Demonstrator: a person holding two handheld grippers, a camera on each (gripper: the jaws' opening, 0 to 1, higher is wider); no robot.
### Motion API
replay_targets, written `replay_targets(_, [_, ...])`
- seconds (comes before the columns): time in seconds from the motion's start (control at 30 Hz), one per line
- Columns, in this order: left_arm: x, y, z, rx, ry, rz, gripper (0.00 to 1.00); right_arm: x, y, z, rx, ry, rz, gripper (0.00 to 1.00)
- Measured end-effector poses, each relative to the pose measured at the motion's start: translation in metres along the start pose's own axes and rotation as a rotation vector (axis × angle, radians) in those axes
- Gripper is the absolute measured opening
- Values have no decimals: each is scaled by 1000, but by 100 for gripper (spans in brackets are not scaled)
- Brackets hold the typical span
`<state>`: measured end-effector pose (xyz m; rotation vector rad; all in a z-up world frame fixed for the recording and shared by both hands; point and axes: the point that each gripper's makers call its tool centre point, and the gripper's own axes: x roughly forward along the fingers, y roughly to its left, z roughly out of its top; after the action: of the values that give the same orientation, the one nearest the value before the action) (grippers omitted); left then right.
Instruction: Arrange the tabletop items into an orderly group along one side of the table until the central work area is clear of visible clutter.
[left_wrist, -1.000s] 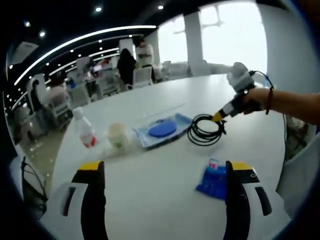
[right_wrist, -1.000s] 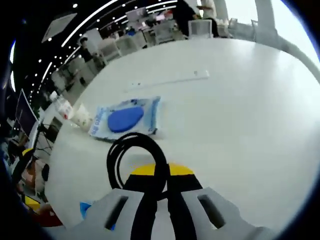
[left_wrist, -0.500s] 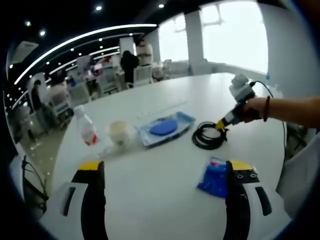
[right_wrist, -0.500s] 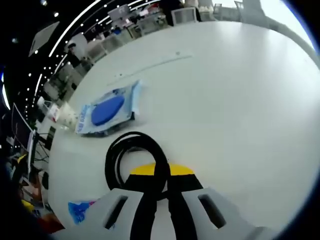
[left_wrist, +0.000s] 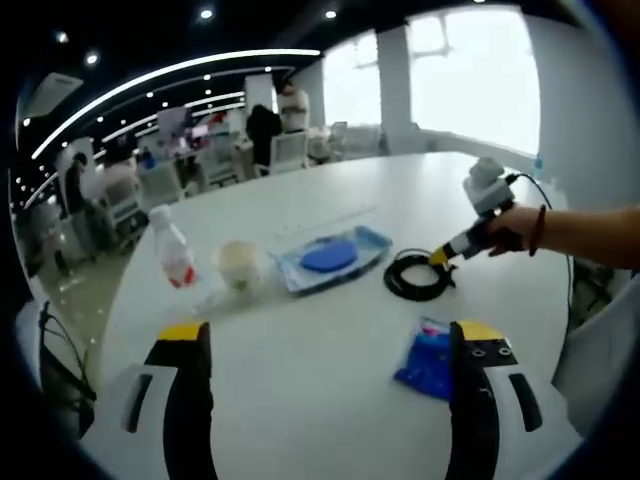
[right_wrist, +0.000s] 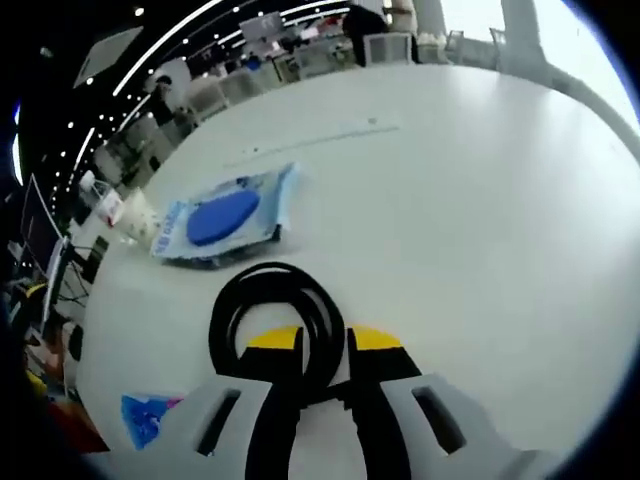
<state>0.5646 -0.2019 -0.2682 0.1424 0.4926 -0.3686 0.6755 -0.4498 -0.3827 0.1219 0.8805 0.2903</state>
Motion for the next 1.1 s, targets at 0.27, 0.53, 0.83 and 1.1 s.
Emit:
replay_targets(0.27, [0,1,-2,6,7,-1,98,-18,17,23,-91,-74,26,56])
replay_targets(0.53, [0,-1,-1,15,2,-15,99,-55,81,6,-287,-60,195,67])
replay_targets(0.83, [0,2,1,40,-10,-7,98,-77,141,-52,-431,85,367,71])
replay_targets(1.1, [-2,4,2,19,-25,-11,96,-70,147,-85,-560,142,353,62])
